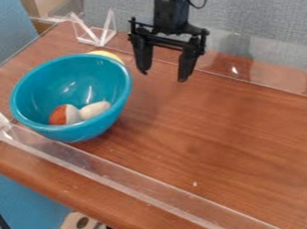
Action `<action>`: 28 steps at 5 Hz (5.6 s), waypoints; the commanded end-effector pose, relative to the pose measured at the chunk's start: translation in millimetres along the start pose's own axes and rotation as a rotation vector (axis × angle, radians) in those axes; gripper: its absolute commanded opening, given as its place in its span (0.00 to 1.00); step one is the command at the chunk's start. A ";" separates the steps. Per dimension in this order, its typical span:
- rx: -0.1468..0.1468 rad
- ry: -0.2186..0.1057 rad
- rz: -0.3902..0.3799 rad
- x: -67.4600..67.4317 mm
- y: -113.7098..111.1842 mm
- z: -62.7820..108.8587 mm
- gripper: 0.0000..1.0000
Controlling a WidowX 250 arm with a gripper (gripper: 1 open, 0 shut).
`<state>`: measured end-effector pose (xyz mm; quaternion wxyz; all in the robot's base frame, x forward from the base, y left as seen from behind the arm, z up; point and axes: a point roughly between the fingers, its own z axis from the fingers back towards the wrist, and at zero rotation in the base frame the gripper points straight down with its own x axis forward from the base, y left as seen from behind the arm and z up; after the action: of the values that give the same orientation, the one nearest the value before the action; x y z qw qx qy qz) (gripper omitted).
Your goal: Remove the mushroom from the blue bowl and put it on the table
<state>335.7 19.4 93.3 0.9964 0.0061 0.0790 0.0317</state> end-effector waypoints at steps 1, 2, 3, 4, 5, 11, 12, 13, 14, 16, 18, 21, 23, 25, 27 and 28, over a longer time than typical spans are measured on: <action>0.001 -0.064 -0.016 9.0 -9.0 18.7 1.00; 0.001 -0.068 -0.014 10.0 -9.1 19.9 1.00; 0.001 -0.070 -0.015 11.9 -11.4 20.0 1.00; 0.003 -0.065 -0.001 4.9 -1.0 20.2 1.00; 0.007 -0.057 0.011 0.9 4.4 19.7 1.00; 0.011 -0.051 0.017 9.1 -2.3 21.9 1.00; 0.006 -0.062 0.003 20.3 -15.3 22.6 1.00; 0.008 -0.064 0.007 14.5 -10.6 23.6 1.00; 0.012 -0.049 0.019 9.3 -5.6 20.5 1.00; 0.018 -0.045 0.033 4.1 -0.7 24.0 1.00; 0.016 -0.044 0.028 8.3 -5.6 21.9 1.00; 0.021 -0.030 0.040 5.5 -2.2 19.7 1.00; 0.019 -0.028 0.038 8.2 -5.5 18.7 1.00; 0.026 -0.018 0.054 -9.2 12.4 21.7 1.00; 0.026 -0.040 0.065 -40.9 60.7 31.4 1.00; 0.026 -0.050 0.059 -47.0 59.4 33.1 1.00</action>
<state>289.4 75.1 112.7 0.9939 0.0151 0.0915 0.0601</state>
